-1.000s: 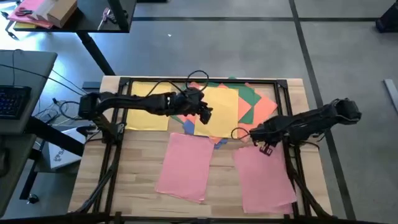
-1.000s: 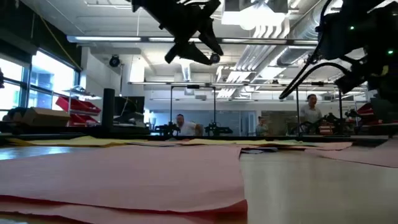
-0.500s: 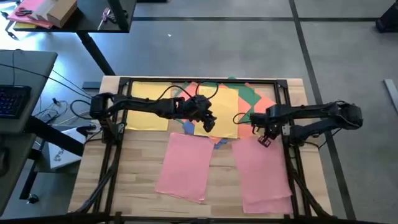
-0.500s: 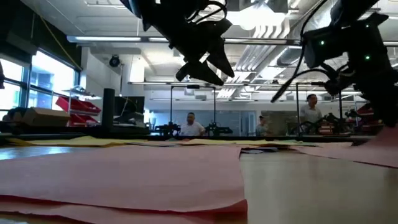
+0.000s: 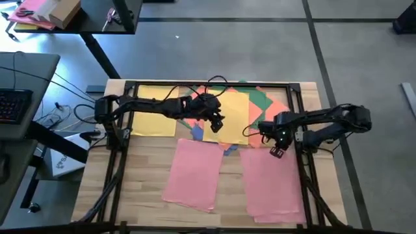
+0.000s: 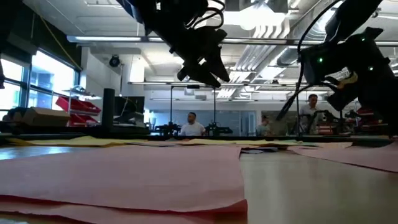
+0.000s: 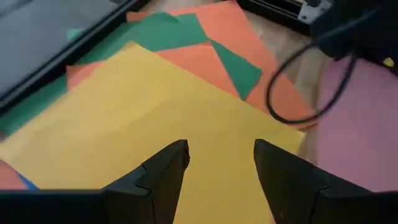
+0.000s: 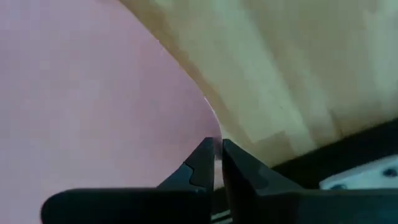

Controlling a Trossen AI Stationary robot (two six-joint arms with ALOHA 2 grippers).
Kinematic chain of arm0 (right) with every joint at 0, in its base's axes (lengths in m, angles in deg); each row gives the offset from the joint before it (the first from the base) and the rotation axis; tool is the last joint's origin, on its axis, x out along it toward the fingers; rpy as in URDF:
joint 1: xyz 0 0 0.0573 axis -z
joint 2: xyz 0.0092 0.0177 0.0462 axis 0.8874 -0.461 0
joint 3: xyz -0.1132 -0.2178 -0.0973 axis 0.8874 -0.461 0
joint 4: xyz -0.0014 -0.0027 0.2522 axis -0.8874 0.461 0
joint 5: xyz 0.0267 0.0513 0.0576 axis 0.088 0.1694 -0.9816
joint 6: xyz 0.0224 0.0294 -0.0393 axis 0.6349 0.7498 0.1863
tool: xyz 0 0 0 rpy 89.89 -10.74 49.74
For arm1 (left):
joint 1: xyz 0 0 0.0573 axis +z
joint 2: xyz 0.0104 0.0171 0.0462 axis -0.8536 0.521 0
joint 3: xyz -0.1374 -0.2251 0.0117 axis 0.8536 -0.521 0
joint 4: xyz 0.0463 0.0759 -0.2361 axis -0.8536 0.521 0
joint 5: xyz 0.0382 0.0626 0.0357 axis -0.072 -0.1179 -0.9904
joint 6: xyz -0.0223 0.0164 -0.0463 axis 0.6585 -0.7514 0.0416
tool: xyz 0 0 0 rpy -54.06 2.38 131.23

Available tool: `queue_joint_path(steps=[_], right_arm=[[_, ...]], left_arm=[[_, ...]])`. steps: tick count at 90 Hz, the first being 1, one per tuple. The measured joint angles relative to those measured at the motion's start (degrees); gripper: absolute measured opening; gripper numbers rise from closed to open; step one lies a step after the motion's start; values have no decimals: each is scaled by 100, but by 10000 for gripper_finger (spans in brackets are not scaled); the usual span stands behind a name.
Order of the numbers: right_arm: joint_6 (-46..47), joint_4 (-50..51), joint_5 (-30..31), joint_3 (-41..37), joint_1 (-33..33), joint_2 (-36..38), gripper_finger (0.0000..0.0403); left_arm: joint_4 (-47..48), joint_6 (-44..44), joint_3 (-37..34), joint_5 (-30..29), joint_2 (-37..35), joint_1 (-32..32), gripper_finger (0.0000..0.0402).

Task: Organize paper
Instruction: Stack the pink paper on top of the stacked pink papers

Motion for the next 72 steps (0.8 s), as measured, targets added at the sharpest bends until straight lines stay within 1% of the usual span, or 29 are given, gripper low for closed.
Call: queue_joint_path(steps=[8, 15, 26, 35, 39, 46, 57, 64, 72], right_arm=[[-103, 7, -228, 1, -141, -522, 30], [-99, 75, -280, 61, -311, -1027, 32], [-404, 245, -228, 172, -459, -1800, 32], [-514, 375, -123, 278, -476, -2182, 32], [-544, 427, -79, 321, -481, -2244, 32], [-575, 531, 186, 399, -483, -2247, 32], [-919, 708, 294, 526, -479, -2080, 39], [-1080, 743, 174, 533, -480, -1955, 59], [-1124, 734, 100, 537, -519, -1838, 95]], left_arm=[[-9, -354, 0, 8, 0, 117, 179], [0, -495, -2, 70, 0, 236, 179], [-49, -375, -2, 104, 0, 431, 179], [-40, -168, 0, -58, 0, 562, 179], [-45, -79, 0, -129, 0, 621, 179], [-48, 2, 0, -207, 0, 725, 179], [-48, 129, -2, -225, 0, 863, 179], [-47, 135, 0, -224, -1, 932, 179], [-30, 119, -1, -188, -52, 995, 179]])
